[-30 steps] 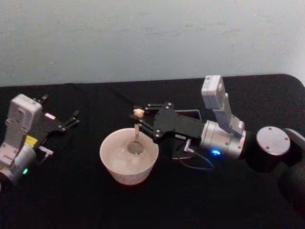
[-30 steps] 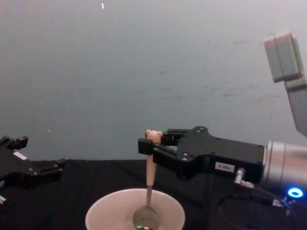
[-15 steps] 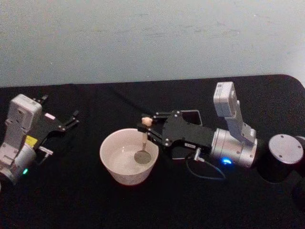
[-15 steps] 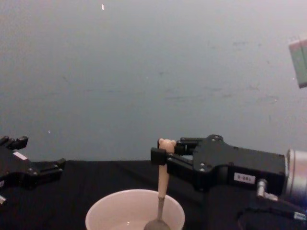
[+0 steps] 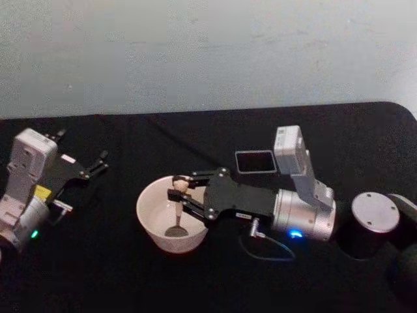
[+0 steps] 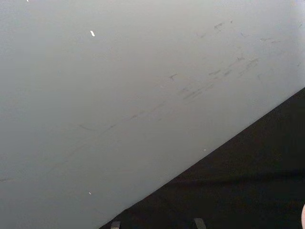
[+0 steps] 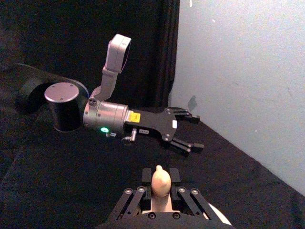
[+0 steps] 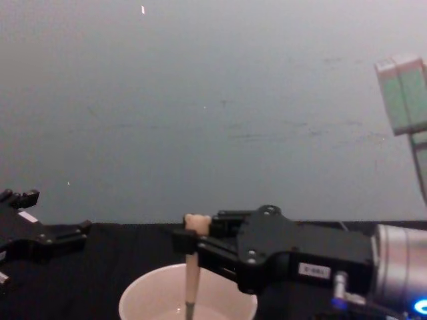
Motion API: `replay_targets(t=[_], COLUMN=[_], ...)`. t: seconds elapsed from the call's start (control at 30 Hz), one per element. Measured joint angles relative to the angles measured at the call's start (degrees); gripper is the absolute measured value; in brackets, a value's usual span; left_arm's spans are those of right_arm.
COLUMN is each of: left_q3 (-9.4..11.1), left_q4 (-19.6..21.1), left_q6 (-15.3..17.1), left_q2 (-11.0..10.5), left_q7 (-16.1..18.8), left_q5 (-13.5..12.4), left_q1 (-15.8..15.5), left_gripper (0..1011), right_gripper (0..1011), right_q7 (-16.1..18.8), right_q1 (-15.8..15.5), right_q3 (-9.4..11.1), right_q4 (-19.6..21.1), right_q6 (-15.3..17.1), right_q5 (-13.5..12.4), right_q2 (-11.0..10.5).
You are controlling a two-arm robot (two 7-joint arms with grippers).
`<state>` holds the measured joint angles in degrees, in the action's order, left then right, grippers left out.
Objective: Pick up the stirring spoon with one hand, stir inside the cup, then place it back in its original position.
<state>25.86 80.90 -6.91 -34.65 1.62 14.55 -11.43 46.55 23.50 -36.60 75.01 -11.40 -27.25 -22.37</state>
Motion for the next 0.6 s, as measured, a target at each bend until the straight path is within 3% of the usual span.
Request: replay_targets(t=[0.37,0.6], left_q3=[0.0,0.0], left_q4=[0.0,0.0], left_q6=[0.0,0.0], left_q2=[0.0,0.0], left_q7=[0.0,0.0], left_q5=[0.0,0.0], left_q1=[0.0,0.0], left_gripper=[1001,1001], right_gripper=[214,214], right_q7=[-0.67,-1.87], right_q1=[4.72,6.26], right_q3=[-0.51,0.37], right_q4=[-6.48,-9.3], right_q6=[-2.31,-2.99], right_q5=[1.26,2.07], right_q2=[4.07,5.03])
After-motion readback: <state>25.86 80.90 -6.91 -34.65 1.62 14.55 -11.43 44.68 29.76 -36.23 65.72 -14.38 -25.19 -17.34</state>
